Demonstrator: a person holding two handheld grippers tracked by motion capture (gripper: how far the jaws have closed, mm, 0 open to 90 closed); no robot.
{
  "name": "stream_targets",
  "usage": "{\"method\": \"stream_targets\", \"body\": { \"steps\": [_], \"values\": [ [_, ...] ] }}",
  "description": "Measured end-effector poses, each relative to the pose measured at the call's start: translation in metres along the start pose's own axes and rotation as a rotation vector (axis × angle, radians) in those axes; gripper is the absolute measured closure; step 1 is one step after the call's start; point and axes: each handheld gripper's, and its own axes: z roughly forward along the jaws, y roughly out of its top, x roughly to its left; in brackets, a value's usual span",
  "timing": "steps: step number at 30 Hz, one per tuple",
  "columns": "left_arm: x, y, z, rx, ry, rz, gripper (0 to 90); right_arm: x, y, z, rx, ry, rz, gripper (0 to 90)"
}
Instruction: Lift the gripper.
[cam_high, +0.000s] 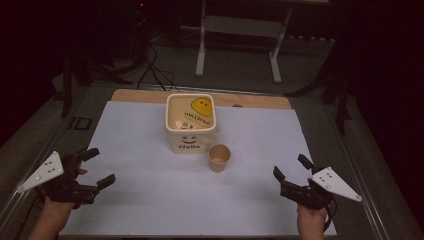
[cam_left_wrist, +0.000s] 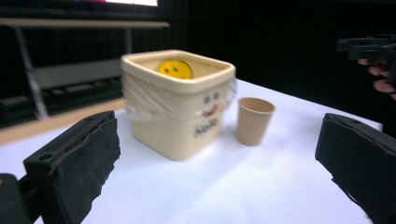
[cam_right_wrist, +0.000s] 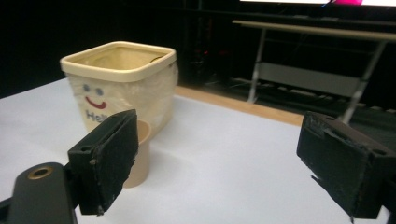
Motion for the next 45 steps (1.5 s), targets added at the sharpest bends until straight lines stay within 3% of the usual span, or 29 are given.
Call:
{"method": "stream_targets", "body": {
  "steps": [3, 5, 8, 11, 14, 16, 28, 45],
  "values": [
    [-0.004, 0.001, 0.002, 0.031, 0.023, 0.013, 0.7, -0.001, 0.000, -0.005, -0.015, -0.007, -0.014, 12.6],
    [-0.005, 0.002, 0.002, 0.039, -0.037, 0.003, 0.7, -0.003, 0.001, -0.007, -0.019, -0.015, -0.025, 12.7],
    [-0.006, 0.004, 0.002, 0.046, -0.057, 0.010, 0.7, -0.005, 0.000, -0.008, -0.022, -0.013, -0.030, 12.7],
    [-0.005, 0.007, 0.003, 0.041, -0.077, -0.009, 0.7, -0.007, -0.001, -0.006, -0.001, -0.003, -0.030, 12.7],
    [-0.006, 0.014, 0.007, 0.061, -0.100, -0.008, 0.7, -0.006, -0.002, -0.005, 0.005, -0.001, -0.037, 12.7],
    [-0.007, 0.020, 0.011, 0.094, -0.113, 0.016, 0.7, -0.007, -0.001, -0.005, 0.003, 0.002, -0.033, 12.7],
    [-0.002, 0.055, 0.044, 0.162, -0.186, 0.059, 0.8, -0.008, -0.001, -0.002, 0.013, 0.029, -0.016, 12.7],
    [-0.017, 0.091, 0.102, 0.324, -0.299, 0.161, 0.9, -0.004, 0.000, 0.000, 0.029, 0.048, -0.029, 12.7]
  ]
}}
